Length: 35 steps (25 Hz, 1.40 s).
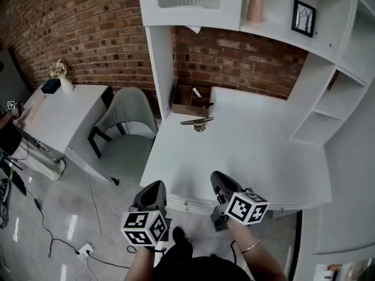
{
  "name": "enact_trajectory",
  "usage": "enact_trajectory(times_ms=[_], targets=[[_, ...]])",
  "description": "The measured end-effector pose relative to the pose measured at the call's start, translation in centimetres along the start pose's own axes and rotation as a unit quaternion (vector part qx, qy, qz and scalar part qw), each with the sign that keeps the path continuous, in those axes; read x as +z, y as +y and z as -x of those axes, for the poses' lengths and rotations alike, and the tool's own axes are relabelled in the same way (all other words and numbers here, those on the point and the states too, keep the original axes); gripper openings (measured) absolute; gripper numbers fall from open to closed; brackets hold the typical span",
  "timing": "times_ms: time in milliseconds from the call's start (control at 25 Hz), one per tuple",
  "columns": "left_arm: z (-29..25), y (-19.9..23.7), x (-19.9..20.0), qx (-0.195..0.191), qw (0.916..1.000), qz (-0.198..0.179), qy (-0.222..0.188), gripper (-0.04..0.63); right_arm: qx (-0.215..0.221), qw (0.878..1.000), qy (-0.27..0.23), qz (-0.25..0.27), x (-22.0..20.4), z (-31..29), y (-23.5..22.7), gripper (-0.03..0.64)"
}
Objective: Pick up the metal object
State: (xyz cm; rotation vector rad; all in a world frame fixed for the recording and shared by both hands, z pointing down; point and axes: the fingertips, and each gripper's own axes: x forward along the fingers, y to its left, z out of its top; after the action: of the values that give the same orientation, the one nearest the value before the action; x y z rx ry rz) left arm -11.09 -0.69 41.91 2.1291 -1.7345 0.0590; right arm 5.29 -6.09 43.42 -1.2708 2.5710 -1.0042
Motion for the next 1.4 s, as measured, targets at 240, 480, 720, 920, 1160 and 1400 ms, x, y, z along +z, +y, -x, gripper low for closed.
enact_trajectory(times_ms=[240, 480, 720, 920, 1160, 1400], targets=[[-3.2, 3.9, 1.1, -0.020, 0.9997, 0.007, 0.015, 0.009, -0.031, 0.999, -0.001, -0.029, 0.2, -4.6, -0.7, 0.045], [-5.7, 6.0, 1.9, -0.041, 0.9989, 0.010, 0.022, 0.008, -0.052, 0.997, -0.007, -0.058, 0.4, -7.8, -1.5, 0.081], [-8.3, 7.2, 2.7, -0.052, 0.9982, -0.003, 0.031, 0.009, -0.062, 0.992, -0.007, -0.108, 0.4, -10.3, -3.6, 0.106], [-10.9, 8.0, 3.4, -0.052, 0.9979, -0.010, 0.037, 0.009, -0.068, 0.988, -0.011, -0.136, 1.6, -12.4, -5.6, 0.126], [-15.4, 8.3, 4.7, -0.045, 0.9977, -0.026, 0.044, 0.008, -0.074, 0.981, -0.021, -0.176, 3.3, -15.6, -8.4, 0.129], [-20.4, 8.3, 4.9, -0.042, 0.9969, -0.028, 0.060, 0.009, -0.078, 0.977, -0.012, -0.198, 4.3, -19.7, -11.4, 0.129]])
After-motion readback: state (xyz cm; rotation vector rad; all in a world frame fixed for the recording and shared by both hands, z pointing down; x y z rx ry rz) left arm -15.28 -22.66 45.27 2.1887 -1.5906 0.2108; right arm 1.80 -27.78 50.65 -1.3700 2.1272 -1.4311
